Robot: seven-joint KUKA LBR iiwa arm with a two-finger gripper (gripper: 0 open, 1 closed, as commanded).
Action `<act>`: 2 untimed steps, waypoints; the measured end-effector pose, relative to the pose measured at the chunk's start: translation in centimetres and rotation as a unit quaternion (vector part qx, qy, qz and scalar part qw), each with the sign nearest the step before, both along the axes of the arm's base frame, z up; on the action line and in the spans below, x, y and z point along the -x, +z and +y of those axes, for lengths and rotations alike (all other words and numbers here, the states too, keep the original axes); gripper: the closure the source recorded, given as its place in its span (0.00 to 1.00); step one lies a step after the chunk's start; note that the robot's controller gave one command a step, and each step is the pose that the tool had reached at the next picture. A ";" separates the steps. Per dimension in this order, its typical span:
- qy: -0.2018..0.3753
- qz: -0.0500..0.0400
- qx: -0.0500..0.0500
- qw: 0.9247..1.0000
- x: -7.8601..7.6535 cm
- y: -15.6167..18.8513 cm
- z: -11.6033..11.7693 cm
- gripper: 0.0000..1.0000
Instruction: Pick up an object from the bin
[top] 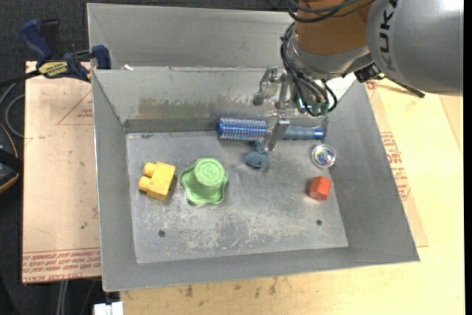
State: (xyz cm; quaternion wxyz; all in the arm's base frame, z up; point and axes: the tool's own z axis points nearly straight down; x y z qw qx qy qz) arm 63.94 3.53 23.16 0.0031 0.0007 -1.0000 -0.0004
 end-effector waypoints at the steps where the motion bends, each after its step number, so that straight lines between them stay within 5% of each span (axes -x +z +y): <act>1: -0.032 -0.007 -0.001 0.999 -1.6 -14.5 -0.1 0.00; 2: -0.033 -0.005 -0.001 0.999 -1.4 -14.9 0.0 1.00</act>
Offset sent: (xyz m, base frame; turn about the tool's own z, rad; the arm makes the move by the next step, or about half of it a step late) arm 0.0146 -0.0015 -0.1588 0.0661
